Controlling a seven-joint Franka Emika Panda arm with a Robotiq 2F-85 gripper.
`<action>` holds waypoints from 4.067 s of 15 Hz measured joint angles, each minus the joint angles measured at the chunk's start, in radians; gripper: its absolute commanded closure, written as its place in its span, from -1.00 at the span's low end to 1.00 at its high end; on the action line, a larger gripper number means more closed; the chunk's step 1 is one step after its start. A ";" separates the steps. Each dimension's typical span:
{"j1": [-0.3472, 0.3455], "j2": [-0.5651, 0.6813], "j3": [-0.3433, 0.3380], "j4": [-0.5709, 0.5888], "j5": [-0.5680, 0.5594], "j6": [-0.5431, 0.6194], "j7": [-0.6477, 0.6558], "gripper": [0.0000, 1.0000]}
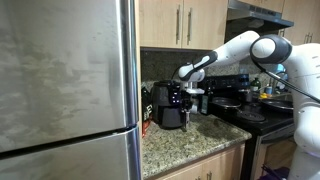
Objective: Open the airfryer
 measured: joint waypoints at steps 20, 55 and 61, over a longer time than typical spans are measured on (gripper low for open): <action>-0.002 0.017 0.035 0.017 0.044 0.000 -0.061 -1.00; 0.036 -0.014 0.008 -0.094 -0.163 0.445 0.233 0.80; 0.039 -0.016 0.018 -0.038 -0.064 0.137 0.254 0.80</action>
